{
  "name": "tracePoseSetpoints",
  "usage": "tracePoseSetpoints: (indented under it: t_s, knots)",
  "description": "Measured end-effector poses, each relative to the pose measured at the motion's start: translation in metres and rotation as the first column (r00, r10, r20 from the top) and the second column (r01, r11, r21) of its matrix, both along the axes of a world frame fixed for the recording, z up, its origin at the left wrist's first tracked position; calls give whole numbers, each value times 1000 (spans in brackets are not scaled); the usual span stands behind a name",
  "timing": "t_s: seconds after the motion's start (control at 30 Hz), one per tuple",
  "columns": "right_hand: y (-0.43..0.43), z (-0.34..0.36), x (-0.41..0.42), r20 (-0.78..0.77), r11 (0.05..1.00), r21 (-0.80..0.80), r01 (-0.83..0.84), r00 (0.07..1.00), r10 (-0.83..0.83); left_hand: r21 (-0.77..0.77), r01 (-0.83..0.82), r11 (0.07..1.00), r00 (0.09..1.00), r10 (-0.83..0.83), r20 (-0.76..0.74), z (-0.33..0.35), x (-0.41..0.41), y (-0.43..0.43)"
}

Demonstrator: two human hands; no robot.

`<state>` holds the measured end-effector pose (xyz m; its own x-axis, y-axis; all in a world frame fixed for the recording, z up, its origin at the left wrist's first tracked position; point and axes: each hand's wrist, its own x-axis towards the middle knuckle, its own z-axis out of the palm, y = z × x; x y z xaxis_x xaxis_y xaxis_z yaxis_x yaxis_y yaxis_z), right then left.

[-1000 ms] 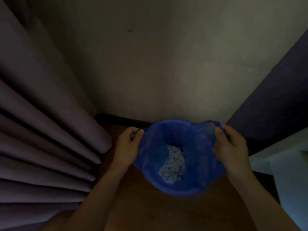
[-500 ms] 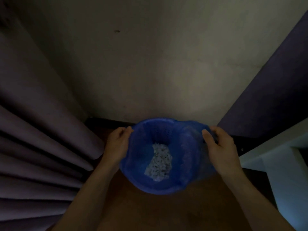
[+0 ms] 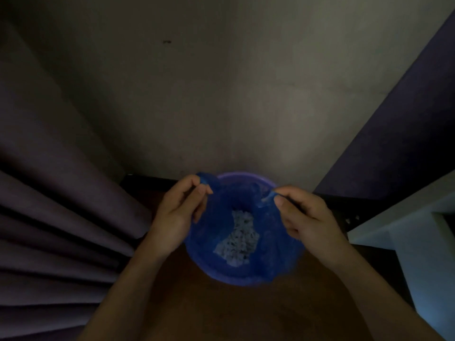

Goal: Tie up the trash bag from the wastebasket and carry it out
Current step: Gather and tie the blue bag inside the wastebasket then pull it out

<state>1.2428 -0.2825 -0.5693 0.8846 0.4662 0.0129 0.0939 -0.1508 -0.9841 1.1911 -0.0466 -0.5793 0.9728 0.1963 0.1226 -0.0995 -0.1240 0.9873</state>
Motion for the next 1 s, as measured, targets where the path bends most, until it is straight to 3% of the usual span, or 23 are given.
tracePoseSetpoints:
  t_s: [0.17,0.27,0.33,0.4,0.47,0.53,0.7,0.8,0.9,1.0]
  knots:
    - [-3,11,-4,-5,997,71,-24,1000,24,18,2,1000,999,-3,54,19,-11,13]
    - [-10,14,-10,-7,998,-37,-60,998,59,81,73,994,997,-72,-12,24,-24,14]
    - [-17,9,-16,-48,979,-193,-61,997,53,294,60,954,998,-47,-51,15,-32,19]
    - [-24,6,-21,76,916,-400,3,997,30,547,76,834,995,-24,-101,7,-35,26]
    - [-30,8,-21,154,873,-484,52,988,26,647,125,752,983,-5,-184,2,-33,33]
    - [-34,13,-20,172,861,-501,82,985,7,660,162,734,968,13,-252,1,-31,36]
    - [-36,18,-18,375,796,-576,186,926,55,418,138,898,943,10,-332,25,-27,29]
    - [-21,28,-15,426,865,-465,187,904,33,185,85,979,949,-23,-315,51,-23,4]
    - [-1,43,-18,292,969,-177,172,950,-115,54,41,998,953,-22,-301,66,-19,-15]
    - [11,52,-17,33,973,114,203,978,-208,-34,3,999,958,-13,-285,69,-16,-26]
